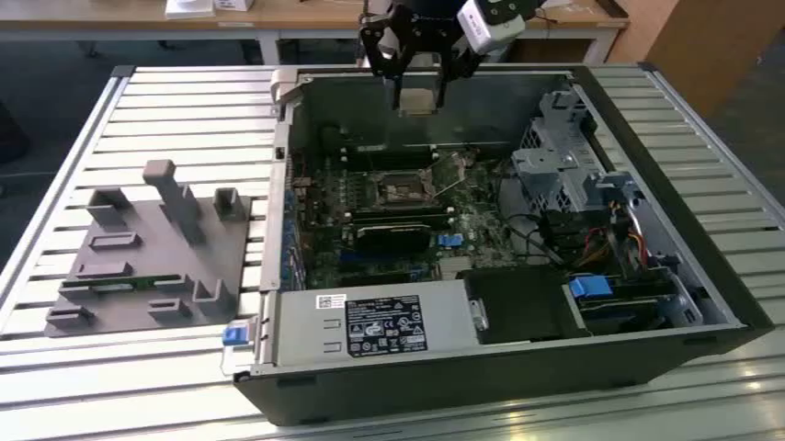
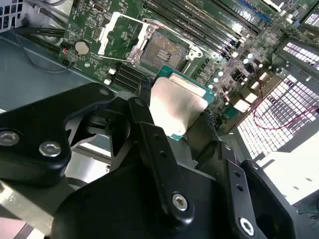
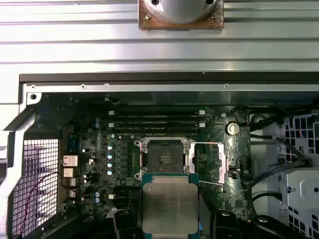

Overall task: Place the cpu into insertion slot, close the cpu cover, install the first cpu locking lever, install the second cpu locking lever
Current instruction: 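Place the cpu into insertion slot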

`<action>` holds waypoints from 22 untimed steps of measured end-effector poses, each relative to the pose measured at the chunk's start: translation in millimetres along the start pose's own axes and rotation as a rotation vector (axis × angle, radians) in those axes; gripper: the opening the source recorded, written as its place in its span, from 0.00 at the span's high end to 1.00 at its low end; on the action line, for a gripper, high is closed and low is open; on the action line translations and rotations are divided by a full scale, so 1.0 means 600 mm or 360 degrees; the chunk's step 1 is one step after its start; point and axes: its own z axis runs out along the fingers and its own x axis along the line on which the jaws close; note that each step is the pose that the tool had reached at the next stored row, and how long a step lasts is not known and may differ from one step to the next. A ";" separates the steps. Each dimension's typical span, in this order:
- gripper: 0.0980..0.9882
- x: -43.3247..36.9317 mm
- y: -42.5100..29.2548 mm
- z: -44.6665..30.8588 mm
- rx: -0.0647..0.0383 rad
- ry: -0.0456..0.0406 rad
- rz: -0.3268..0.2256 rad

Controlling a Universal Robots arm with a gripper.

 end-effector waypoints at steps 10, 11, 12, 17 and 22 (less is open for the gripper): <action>0.51 0.000 0.000 0.000 0.0000 0.0000 0.0005; 0.51 0.000 0.000 0.000 0.0000 -0.0001 0.0009; 0.51 0.000 0.000 0.000 0.0000 -0.0001 0.0013; 0.51 0.000 0.000 0.000 -0.0001 -0.0004 0.0040; 0.51 0.001 0.000 0.000 -0.0001 -0.0006 0.0065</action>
